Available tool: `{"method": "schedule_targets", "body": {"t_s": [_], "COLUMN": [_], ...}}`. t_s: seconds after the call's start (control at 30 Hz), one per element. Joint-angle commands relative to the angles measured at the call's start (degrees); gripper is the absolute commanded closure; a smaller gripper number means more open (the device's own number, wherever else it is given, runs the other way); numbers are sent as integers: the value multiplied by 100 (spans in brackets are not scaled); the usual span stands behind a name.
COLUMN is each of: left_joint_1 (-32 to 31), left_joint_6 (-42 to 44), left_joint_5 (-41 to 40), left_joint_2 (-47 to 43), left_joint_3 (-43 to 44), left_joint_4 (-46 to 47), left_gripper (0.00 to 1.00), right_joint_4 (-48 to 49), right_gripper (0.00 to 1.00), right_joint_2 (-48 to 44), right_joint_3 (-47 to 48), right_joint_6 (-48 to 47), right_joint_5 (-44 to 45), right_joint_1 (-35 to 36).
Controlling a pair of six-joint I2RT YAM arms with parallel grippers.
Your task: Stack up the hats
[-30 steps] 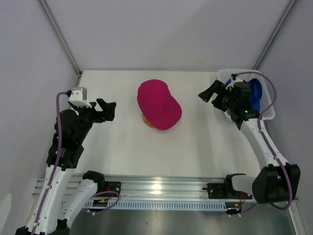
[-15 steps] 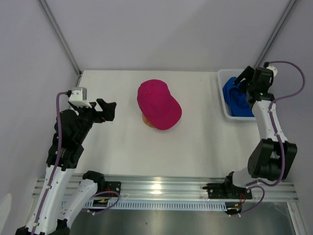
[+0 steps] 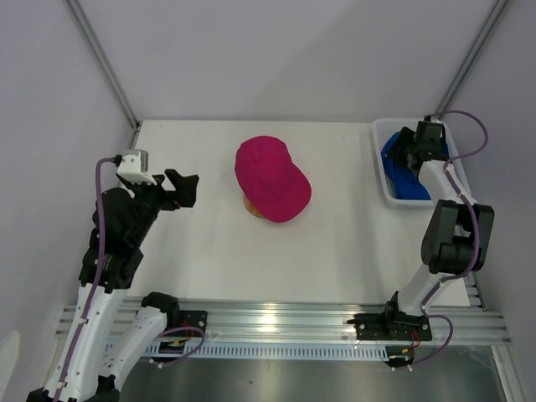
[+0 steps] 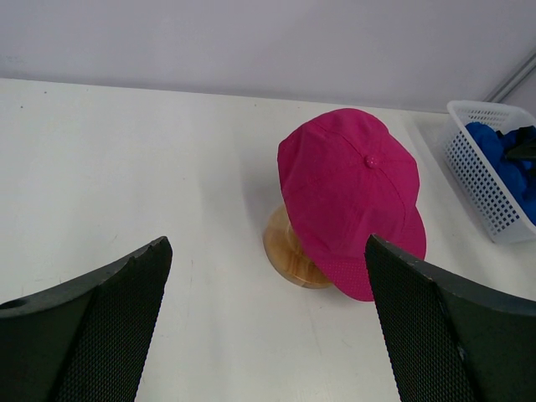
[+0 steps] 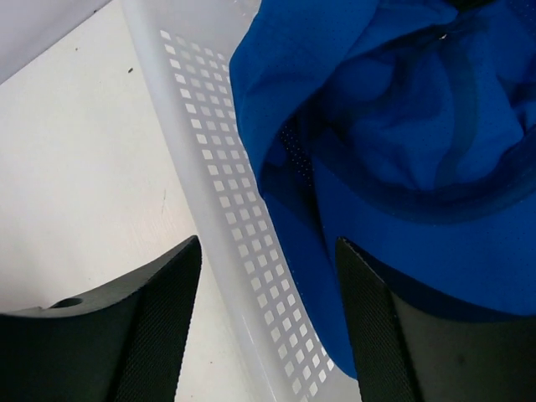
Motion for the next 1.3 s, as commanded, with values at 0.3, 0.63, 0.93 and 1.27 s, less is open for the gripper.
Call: {"method": "schedule_targets", "body": {"t_s": [0.3,0.63,0.93,1.27], "left_joint_1": [-26,-26,-26,-26], "left_joint_6": [193,193,202,202], "left_joint_5": [-14,-14,-14,-14], "left_joint_2": [238,265,247,203], "left_joint_3": [184,157,166,183], "left_joint_4": [4,22,22,4], "left_gripper": [0,1,0,1], "right_joint_4": [69,174,165,139], "right_gripper": [43,44,46,65], "right_joint_2": [-542,-269,152,399], "right_joint_3": [-675,-640,-499,-420], "right_joint_6": [-524,-577,-700,-762], "right_joint_5": [-238,-89,341,675], "right_joint_1": [47,118,320,329]}}
